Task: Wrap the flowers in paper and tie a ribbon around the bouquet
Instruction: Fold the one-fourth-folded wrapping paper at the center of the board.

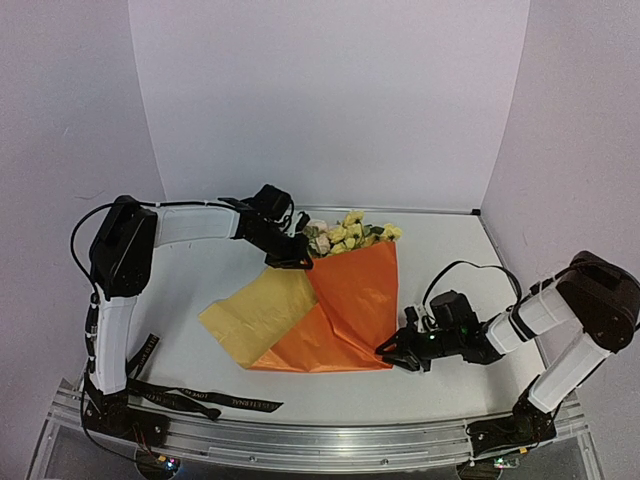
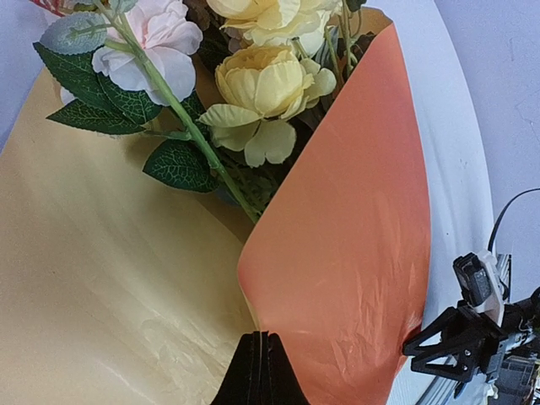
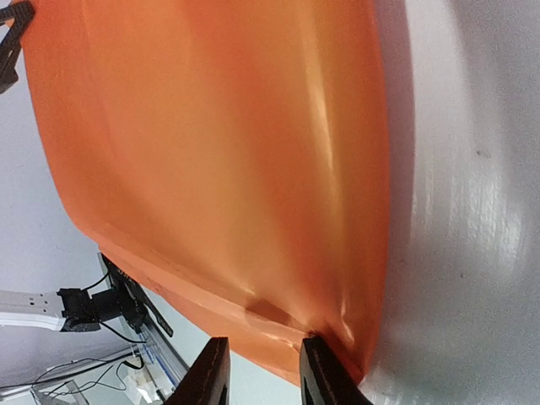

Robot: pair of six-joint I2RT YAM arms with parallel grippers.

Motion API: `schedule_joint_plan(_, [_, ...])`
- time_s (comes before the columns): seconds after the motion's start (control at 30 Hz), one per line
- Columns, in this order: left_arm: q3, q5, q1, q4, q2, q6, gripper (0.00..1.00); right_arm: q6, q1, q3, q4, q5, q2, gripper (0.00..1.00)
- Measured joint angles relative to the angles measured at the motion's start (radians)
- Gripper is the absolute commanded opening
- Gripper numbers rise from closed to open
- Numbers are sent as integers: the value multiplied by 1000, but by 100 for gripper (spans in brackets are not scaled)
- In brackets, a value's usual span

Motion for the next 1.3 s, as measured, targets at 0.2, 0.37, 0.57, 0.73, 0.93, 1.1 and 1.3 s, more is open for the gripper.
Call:
schedule_joint_plan(0.2, [0,-5,0,0,0,0,0,0,0,-29,10,2,-24,33])
schedule_joint_plan(0.37, [0,-5,-1,-1,0,1,0,0,0,-63,18,2,-55,34])
schedule_joint_plan(0.57, [9,-6,-4,-9,1,3,5,0,0,-85,19,2,-78,34])
schedule_joint_plan(0.73, [20,-27,-6,-15,1,14,30,1,0,-85,20,1,-77,34])
schedule_joint_plan(0.93, [40,-94,-8,-28,-19,47,43,5,0,-85,21,1,-75,34])
schedule_joint_plan(1.1, [62,-163,-56,-66,-100,79,37,11,0,-83,29,-4,-68,34])
schedule_joint_plan(1.3, [76,-148,-209,-40,-135,75,20,20,0,-75,30,-8,-58,34])
